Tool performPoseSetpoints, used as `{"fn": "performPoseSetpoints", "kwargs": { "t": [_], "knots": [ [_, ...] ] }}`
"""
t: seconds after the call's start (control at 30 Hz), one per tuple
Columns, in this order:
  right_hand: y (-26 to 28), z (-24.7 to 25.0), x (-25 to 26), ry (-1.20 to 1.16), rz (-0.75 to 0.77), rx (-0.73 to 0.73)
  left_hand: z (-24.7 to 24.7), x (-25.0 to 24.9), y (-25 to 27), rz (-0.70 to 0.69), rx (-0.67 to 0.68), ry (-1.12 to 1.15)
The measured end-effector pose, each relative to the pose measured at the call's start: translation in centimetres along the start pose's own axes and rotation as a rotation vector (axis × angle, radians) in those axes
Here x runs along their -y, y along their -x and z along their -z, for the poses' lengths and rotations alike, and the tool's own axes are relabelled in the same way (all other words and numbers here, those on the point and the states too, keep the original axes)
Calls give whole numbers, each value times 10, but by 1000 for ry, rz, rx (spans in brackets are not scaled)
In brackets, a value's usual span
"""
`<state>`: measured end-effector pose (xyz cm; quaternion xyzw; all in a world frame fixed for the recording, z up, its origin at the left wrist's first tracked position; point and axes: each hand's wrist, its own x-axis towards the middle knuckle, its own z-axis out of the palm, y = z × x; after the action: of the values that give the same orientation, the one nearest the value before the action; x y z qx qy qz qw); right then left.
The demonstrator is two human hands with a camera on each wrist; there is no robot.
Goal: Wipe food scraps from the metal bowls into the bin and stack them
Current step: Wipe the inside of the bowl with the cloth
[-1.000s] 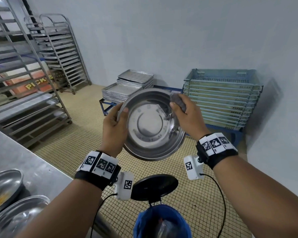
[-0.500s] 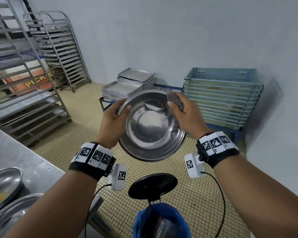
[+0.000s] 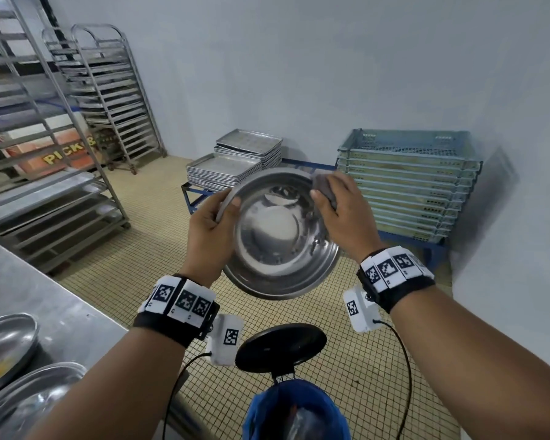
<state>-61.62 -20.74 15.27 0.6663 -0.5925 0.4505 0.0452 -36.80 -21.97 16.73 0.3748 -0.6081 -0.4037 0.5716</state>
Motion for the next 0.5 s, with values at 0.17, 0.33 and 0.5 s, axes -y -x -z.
{"fn": "performPoseSetpoints", "kwargs": {
  "t": [0.17,0.33,0.5],
  "knots": [
    [4,-5,2,-146,-33,-8,-2,5,2,5,26,-10],
    [-12,1,3,-167,-4,5,-9,12,10,26,10,75],
    [2,0,-3,-379,-139,-13,-6,18,10,28,-51,67]
  ]
}}
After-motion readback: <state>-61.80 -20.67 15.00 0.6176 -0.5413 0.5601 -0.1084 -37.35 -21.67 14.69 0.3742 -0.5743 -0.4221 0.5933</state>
